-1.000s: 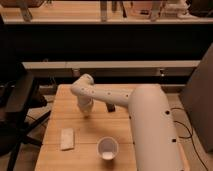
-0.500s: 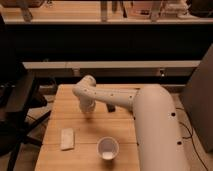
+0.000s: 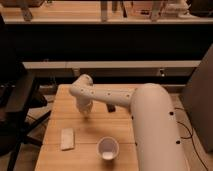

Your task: Drag the pepper across the table

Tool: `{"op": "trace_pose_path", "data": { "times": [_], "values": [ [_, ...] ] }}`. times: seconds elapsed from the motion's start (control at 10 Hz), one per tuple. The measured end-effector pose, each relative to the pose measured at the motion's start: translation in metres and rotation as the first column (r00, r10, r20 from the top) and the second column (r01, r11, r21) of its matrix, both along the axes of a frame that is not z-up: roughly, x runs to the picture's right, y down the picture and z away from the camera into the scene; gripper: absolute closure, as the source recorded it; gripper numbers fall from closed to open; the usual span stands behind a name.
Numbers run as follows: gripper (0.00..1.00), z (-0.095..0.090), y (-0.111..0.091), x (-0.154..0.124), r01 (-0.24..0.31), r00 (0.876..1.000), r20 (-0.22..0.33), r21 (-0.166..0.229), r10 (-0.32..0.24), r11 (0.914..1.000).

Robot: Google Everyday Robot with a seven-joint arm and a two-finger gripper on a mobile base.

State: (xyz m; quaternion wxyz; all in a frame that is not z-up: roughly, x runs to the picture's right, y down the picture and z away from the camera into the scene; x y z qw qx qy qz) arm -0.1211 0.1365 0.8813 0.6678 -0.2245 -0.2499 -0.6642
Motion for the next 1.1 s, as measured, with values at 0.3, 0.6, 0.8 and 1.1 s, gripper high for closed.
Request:
{"op": "trace_pose_path", "data": {
  "times": [0.3,0.6,0.8,1.1],
  "values": [
    [0.28,-0.021,-0.022,-0.007,-0.001,1.000,0.027,0.042,0.000,0.9991],
    [0.20,-0.035,-0.044,-0.016,-0.022,0.996,0.086,0.116,0.012,0.9930],
    [0.20,-0.039,-0.059,-0.024,-0.024,0.992,0.125,0.156,0.004,0.9874],
    [0.20,-0.036,-0.079,-0.039,-0.006,0.985,0.171,0.198,-0.028,0.9803]
  ]
}}
